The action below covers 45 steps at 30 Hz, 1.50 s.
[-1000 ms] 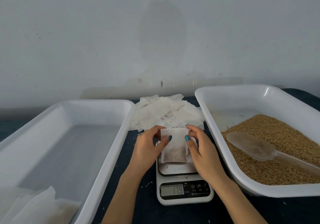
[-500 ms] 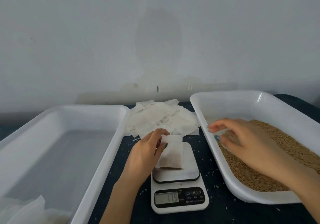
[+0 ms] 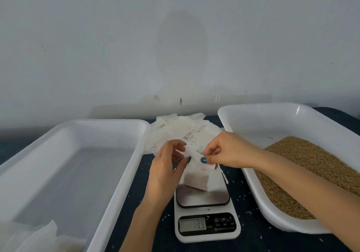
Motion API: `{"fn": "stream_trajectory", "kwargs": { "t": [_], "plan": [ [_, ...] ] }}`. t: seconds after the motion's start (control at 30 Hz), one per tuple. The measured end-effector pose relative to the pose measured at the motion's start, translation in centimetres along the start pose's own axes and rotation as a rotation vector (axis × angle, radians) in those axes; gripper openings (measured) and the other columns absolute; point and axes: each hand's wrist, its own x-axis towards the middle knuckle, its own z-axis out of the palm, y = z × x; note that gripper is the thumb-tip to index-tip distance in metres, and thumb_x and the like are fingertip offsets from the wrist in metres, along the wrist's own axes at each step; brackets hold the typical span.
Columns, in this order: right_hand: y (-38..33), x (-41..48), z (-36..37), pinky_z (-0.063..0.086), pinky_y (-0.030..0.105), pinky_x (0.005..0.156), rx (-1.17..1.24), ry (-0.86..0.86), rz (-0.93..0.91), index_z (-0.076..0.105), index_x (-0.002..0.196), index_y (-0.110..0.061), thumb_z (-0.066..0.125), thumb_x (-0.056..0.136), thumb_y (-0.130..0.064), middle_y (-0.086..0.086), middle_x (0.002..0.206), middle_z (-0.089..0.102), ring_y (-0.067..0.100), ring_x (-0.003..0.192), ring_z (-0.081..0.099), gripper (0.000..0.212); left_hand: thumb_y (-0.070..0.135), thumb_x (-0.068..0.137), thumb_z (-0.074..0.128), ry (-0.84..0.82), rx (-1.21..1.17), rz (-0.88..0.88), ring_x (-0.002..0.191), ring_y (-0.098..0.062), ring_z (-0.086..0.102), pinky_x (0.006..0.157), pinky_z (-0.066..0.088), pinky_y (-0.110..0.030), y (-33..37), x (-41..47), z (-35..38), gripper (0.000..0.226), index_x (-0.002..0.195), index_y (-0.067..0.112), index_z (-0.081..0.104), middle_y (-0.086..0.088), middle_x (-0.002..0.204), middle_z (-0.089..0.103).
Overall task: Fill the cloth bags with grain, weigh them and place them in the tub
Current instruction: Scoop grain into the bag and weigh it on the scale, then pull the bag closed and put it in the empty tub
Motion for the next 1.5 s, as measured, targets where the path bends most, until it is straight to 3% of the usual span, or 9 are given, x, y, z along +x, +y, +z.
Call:
{"fn": "stream_trajectory", "kwargs": {
  "t": [0.17, 0.33, 0.53, 0.67, 0.9, 1.07, 1.2, 1.4, 1.5],
  "plan": [
    [-0.5, -0.7, -0.2, 0.046, 0.012, 0.052, 0.229, -0.004, 0.056, 0.073, 0.069, -0.024, 0.082, 0.079, -0.029, -0.008, 0.060, 0.071, -0.001, 0.059, 0.066, 0.014, 0.030, 0.090, 0.070, 0.037, -0.015, 0.064, 0.074, -0.011, 0.062, 0.063, 0.050, -0.017, 0.9, -0.3, 0.0, 0.013, 0.093, 0.030, 0.057, 0.013, 0.081, 0.062],
    [-1.0, -1.1, 0.7, 0.043, 0.013, 0.048, 0.246, 0.018, 0.060, 0.070, 0.062, -0.024, 0.085, 0.074, -0.036, -0.006, 0.060, 0.070, 0.001, 0.060, 0.067, 0.022, 0.065, 0.091, 0.047, -0.147, -0.120, -0.073, 0.046, -0.003, 0.049, 0.049, 0.042, -0.021, 1.6, -0.7, 0.1, 0.051, 0.062, 0.025, 0.057, 0.006, 0.053, 0.059],
    [-1.8, -1.8, 1.2, 0.042, 0.012, 0.047, 0.188, 0.023, 0.018, 0.070, 0.064, -0.028, 0.082, 0.071, -0.046, -0.006, 0.062, 0.071, 0.000, 0.054, 0.062, 0.022, 0.034, 0.085, 0.051, -0.135, -0.123, -0.167, 0.047, -0.003, 0.040, 0.049, 0.033, -0.017, 2.1, -0.4, 0.1, 0.031, 0.058, 0.021, 0.053, 0.000, 0.051, 0.054],
    [-2.1, -2.0, 1.2, 0.046, 0.014, 0.048, 0.236, -0.017, 0.003, 0.070, 0.081, -0.027, 0.075, 0.081, -0.047, -0.012, 0.073, 0.072, 0.004, 0.067, 0.071, 0.020, 0.016, 0.092, 0.054, -0.161, -0.151, -0.201, 0.047, -0.004, 0.039, 0.049, 0.033, -0.017, 2.1, -0.2, -0.3, 0.041, 0.052, 0.028, 0.050, 0.007, 0.048, 0.052],
    [-2.2, -1.5, 1.1, 0.043, 0.014, 0.045, 0.201, 0.030, 0.076, 0.067, 0.080, -0.020, 0.065, 0.089, -0.027, -0.016, 0.063, 0.069, 0.005, 0.065, 0.071, 0.012, 0.015, 0.094, 0.055, -0.195, -0.131, -0.182, 0.053, -0.008, 0.035, 0.053, 0.031, -0.021, 1.9, -0.1, -1.0, 0.033, 0.063, 0.006, 0.049, 0.003, 0.053, 0.042],
    [-2.0, -1.2, 1.4, 0.044, 0.014, 0.045, 0.177, 0.051, 0.085, 0.064, 0.082, -0.018, 0.063, 0.090, -0.026, -0.014, 0.066, 0.071, 0.003, 0.065, 0.070, 0.011, 0.021, 0.090, 0.061, -0.161, -0.035, -0.101, 0.052, -0.006, 0.040, 0.053, 0.036, -0.021, 1.7, -0.1, -1.4, 0.015, 0.082, 0.028, 0.051, 0.012, 0.060, 0.048],
    [-1.9, -1.1, 1.5, 0.044, 0.013, 0.045, 0.185, 0.077, 0.063, 0.064, 0.083, -0.019, 0.065, 0.091, -0.028, -0.012, 0.064, 0.070, 0.003, 0.064, 0.071, 0.012, 0.028, 0.084, 0.050, -0.140, 0.080, 0.094, 0.059, -0.012, 0.045, 0.053, 0.039, -0.022, 2.4, -0.1, -2.0, 0.022, 0.103, 0.041, 0.053, 0.013, 0.075, 0.043],
    [-1.7, -1.3, 1.3, 0.042, 0.013, 0.043, 0.178, 0.075, 0.072, 0.063, 0.083, -0.019, 0.065, 0.091, -0.026, -0.014, 0.062, 0.070, 0.003, 0.062, 0.070, 0.011, 0.051, 0.093, 0.045, -0.238, 0.318, 0.206, 0.071, -0.002, 0.052, 0.056, 0.036, -0.013, 2.1, -0.4, -2.4, 0.025, 0.102, 0.033, 0.058, 0.020, 0.091, 0.044],
    [-1.3, -1.3, 1.1, 0.044, 0.014, 0.044, 0.186, 0.059, 0.102, 0.062, 0.087, -0.018, 0.063, 0.091, -0.025, -0.015, 0.067, 0.072, 0.003, 0.063, 0.070, 0.008, 0.036, 0.098, 0.051, -0.230, 0.287, 0.230, 0.075, -0.006, 0.054, 0.058, 0.047, -0.027, 2.0, -0.2, -2.8, 0.015, 0.103, 0.025, 0.059, 0.016, 0.095, 0.048]
  ]
}}
